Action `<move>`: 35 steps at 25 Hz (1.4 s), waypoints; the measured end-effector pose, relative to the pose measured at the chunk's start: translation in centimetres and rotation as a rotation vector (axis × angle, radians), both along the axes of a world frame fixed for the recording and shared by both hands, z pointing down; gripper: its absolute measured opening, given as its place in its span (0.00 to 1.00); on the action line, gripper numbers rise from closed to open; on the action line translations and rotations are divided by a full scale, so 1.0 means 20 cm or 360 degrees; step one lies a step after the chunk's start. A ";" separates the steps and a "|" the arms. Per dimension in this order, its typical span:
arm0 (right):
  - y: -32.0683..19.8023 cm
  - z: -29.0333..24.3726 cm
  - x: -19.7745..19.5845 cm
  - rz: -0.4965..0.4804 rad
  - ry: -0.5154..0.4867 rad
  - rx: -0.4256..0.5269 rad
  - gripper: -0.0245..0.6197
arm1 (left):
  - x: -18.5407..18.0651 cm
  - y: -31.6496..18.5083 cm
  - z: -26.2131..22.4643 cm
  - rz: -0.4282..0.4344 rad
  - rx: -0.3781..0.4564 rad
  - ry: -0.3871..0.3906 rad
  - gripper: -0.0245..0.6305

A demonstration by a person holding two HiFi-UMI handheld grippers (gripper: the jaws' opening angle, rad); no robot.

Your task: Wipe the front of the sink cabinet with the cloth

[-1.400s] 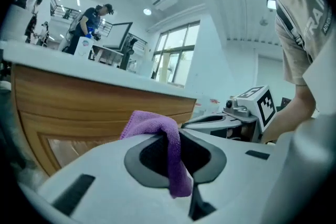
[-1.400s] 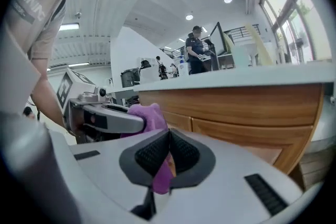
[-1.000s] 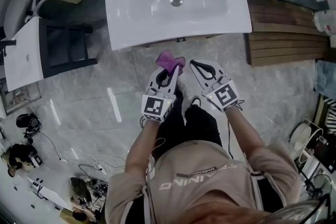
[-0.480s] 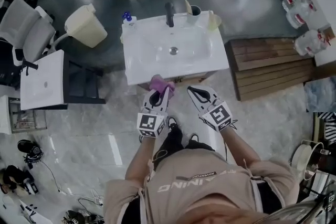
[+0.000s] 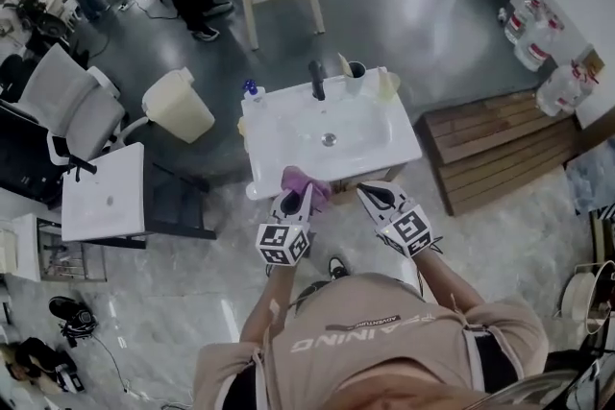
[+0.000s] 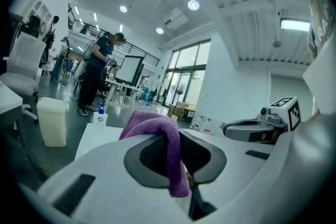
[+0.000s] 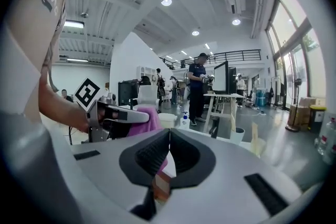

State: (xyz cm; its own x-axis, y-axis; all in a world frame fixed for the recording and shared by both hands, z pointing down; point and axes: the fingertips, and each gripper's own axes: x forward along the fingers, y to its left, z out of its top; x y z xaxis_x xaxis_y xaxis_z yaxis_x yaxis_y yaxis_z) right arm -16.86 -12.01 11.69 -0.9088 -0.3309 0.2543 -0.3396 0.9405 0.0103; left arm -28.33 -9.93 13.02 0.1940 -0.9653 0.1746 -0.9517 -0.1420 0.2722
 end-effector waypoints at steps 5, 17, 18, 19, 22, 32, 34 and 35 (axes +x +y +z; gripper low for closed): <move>-0.02 -0.01 0.05 0.0090 -0.0054 0.0002 0.06 | -0.02 0.02 -0.05 0.0033 0.0015 -0.0049 0.09; -0.14 -0.16 0.30 0.0134 -0.0158 -0.0017 0.05 | 0.21 -0.03 -0.25 -0.0022 0.0092 -0.0106 0.09; -0.15 -0.17 0.31 0.0138 -0.0168 -0.0005 0.05 | 0.22 -0.02 -0.27 -0.0031 0.0102 -0.0137 0.09; -0.16 -0.19 0.33 0.0141 -0.0173 0.0008 0.05 | 0.22 -0.02 -0.29 -0.0046 0.0111 -0.0174 0.09; -0.19 -0.22 0.39 0.0141 -0.0181 0.0032 0.06 | 0.23 -0.02 -0.34 -0.0113 0.0143 -0.0232 0.09; -0.20 -0.26 0.46 0.0205 -0.0233 -0.0011 0.06 | 0.23 0.02 -0.43 -0.0219 0.0202 -0.0289 0.09; -0.20 -0.27 0.47 0.0222 -0.0239 -0.0006 0.06 | 0.21 0.03 -0.44 -0.0222 0.0225 -0.0223 0.09; -0.20 -0.26 0.47 0.0222 -0.0232 -0.0006 0.06 | 0.21 0.04 -0.43 -0.0229 0.0227 -0.0197 0.09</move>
State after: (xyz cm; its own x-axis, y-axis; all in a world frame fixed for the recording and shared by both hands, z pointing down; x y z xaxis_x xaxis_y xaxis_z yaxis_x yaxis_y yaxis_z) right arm -7.40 -15.95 6.43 -0.8815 -0.4553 0.1248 -0.4641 0.8842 -0.0521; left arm -24.23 -9.19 4.38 0.0380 -0.9981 0.0485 -0.9898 -0.0310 0.1388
